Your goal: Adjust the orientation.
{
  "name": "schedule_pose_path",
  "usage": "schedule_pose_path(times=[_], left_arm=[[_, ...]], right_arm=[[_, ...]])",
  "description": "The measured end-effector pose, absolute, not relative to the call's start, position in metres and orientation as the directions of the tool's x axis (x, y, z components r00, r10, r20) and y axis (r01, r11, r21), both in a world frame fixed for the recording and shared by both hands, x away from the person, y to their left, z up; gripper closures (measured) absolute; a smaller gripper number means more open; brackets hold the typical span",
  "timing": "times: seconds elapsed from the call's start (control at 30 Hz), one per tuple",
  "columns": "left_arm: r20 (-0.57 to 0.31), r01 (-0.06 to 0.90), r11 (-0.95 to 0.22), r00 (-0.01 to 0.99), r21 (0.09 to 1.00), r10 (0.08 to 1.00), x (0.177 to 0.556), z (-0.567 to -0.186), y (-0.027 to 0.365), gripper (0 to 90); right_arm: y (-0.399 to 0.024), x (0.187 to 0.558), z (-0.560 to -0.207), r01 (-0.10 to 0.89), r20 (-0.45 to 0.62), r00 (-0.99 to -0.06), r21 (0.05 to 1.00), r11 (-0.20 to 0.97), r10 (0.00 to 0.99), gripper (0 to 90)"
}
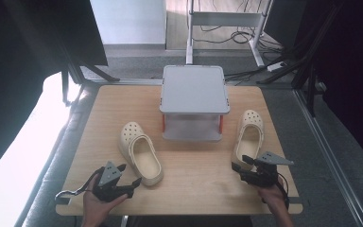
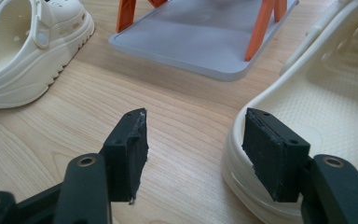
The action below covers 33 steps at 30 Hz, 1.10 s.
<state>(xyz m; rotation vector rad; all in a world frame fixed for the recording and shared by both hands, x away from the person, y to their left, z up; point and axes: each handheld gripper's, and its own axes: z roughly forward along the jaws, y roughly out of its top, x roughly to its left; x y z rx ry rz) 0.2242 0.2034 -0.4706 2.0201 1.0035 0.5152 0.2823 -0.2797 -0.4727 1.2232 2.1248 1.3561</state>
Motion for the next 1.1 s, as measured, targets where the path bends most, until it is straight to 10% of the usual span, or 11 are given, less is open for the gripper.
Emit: schedule_pose_path(times=[1.1], left_arm=[[-0.026,0.450,-0.332,0.625,0.829,0.780,0.217,-0.461,0.212,24.5]], right_arm=[[-0.193,0.324,-0.429,0.461,0.083,-0.769,0.758,0.461,0.634,42.4]])
